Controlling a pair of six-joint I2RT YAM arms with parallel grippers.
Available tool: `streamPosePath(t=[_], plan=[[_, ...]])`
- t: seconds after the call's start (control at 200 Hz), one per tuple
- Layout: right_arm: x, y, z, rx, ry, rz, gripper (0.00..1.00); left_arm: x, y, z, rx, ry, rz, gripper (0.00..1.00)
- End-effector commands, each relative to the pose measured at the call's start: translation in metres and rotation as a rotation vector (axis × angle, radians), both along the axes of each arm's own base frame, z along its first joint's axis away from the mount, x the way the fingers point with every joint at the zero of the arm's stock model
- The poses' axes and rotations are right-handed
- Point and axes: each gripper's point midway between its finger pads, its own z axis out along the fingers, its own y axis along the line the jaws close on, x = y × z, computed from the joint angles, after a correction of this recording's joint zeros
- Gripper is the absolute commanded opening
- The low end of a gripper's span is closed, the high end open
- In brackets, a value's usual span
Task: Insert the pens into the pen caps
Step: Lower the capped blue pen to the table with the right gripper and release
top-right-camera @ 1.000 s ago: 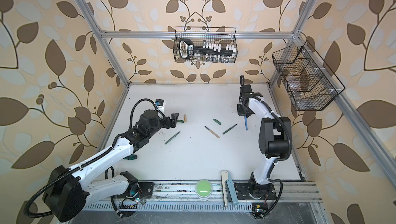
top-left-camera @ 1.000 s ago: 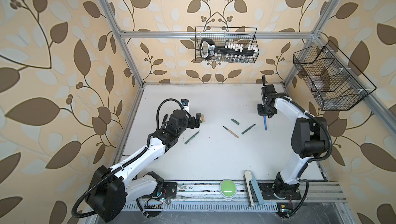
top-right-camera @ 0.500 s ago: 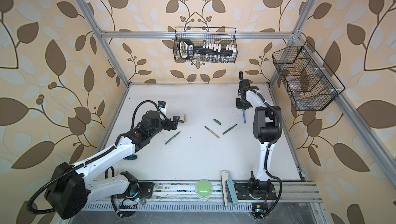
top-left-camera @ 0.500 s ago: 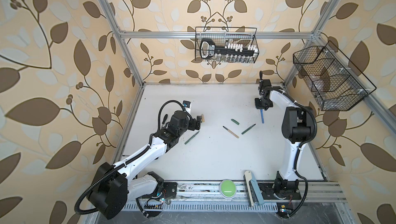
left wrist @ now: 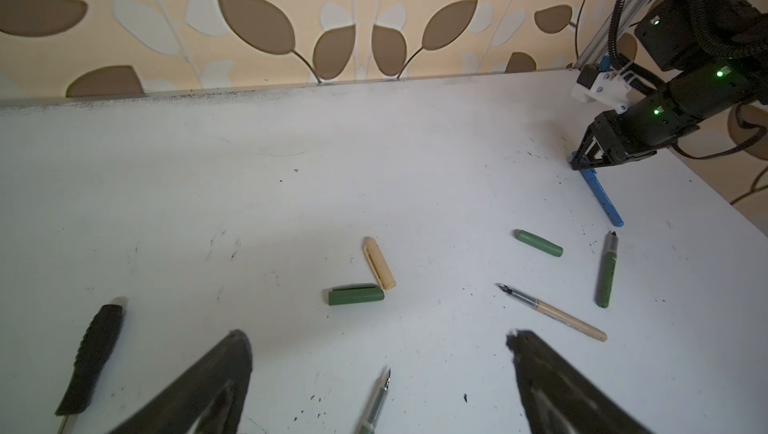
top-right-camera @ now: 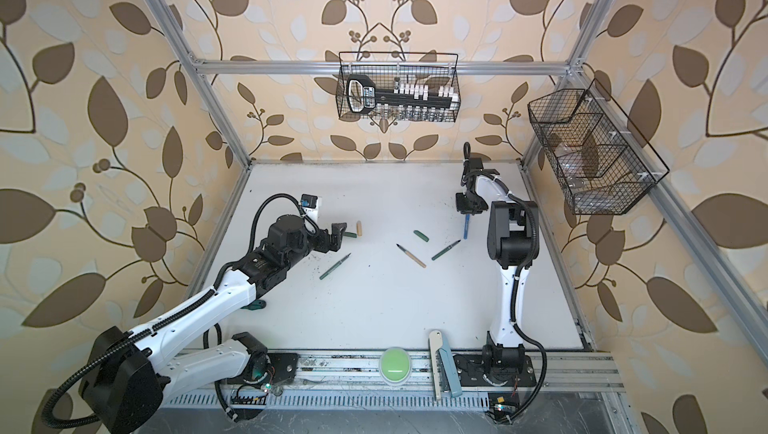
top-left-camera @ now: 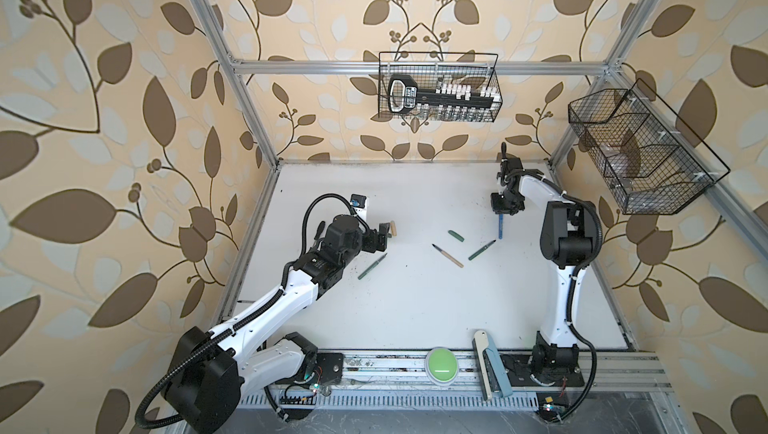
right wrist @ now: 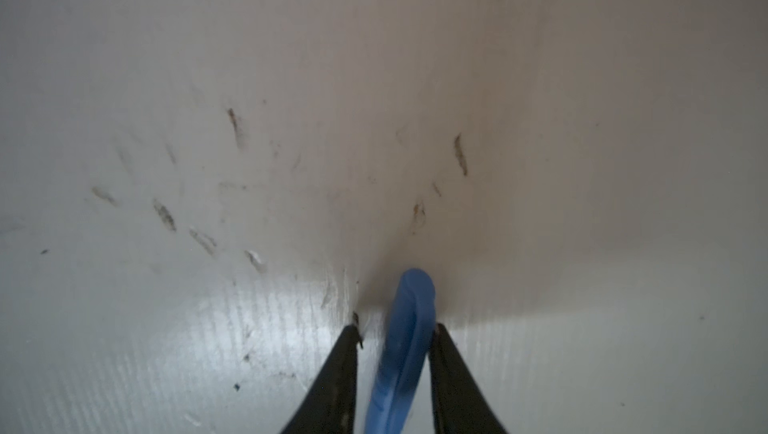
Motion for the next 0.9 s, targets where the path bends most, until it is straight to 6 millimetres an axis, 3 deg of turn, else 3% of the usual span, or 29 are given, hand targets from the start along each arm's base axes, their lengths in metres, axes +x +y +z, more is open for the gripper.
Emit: streamPosePath(t=[0.0,0.135,0.24,0.385,0.54,0.705,0.895], plan=[[0.015,-0.001,0.018,0.003,-0.067,0.005,0.4,-0.002,0.006,0.018,-0.018,-0.031,0.036,0.99],[0.022,0.001,0.053,-0.005,-0.161,0.006,0.46,-0.005,0.02,0.025,0.002,-0.045,0.09,0.99],[0.022,0.015,0.086,0.007,-0.246,0.022,0.48,-0.007,0.03,0.031,0.011,-0.06,0.14,0.99],[0.013,0.061,0.135,0.116,-0.393,0.087,0.5,-0.007,0.041,0.04,0.022,-0.047,0.198,0.99],[-0.015,0.112,0.175,0.241,-0.504,0.194,0.52,-0.01,0.047,0.05,0.017,-0.044,0.228,0.99],[-0.057,0.164,0.18,0.296,-0.511,0.325,0.54,-0.013,0.044,0.049,0.007,-0.028,0.207,0.99],[-0.106,0.204,0.147,0.2,-0.373,0.465,0.55,-0.017,0.041,0.052,-0.047,-0.021,0.198,0.99]])
